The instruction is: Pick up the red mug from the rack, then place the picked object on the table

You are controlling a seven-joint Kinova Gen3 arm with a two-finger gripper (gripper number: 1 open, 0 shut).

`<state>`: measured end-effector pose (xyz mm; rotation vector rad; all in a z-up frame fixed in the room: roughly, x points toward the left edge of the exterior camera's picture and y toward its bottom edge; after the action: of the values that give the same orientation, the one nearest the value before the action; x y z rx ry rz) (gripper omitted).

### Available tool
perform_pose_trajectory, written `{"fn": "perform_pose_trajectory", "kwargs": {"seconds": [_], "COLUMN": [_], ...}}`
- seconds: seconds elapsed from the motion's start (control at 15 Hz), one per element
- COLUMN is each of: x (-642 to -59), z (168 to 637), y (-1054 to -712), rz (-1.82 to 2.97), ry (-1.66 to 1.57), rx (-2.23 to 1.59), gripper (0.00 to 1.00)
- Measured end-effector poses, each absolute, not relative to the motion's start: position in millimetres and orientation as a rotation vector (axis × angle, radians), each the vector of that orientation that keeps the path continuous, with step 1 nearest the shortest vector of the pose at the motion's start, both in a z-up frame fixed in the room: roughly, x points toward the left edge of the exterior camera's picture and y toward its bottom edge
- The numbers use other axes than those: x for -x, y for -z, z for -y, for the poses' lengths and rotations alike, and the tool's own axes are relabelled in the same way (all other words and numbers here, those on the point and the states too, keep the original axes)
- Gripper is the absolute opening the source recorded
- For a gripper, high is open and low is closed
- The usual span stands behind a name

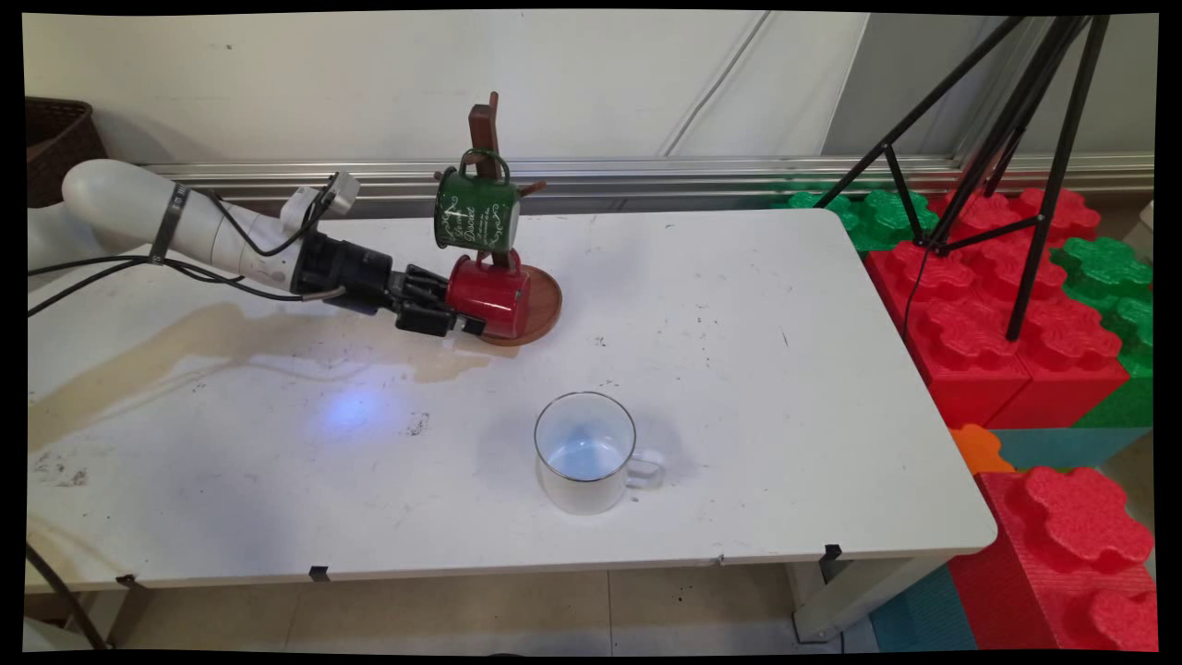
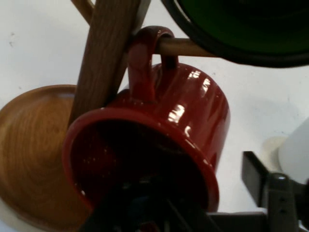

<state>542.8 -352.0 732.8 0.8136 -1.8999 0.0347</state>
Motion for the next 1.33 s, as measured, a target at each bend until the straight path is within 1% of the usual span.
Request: {"fn": "perform_pose_trajectory", "kwargs": {"seconds": [1.33], "x": [-537.5], "z": [341.2], "y": [-745.0], "rz": [1.879], "ry": [0.04], "rx": [-0.776], "gripper": [0.0]}}
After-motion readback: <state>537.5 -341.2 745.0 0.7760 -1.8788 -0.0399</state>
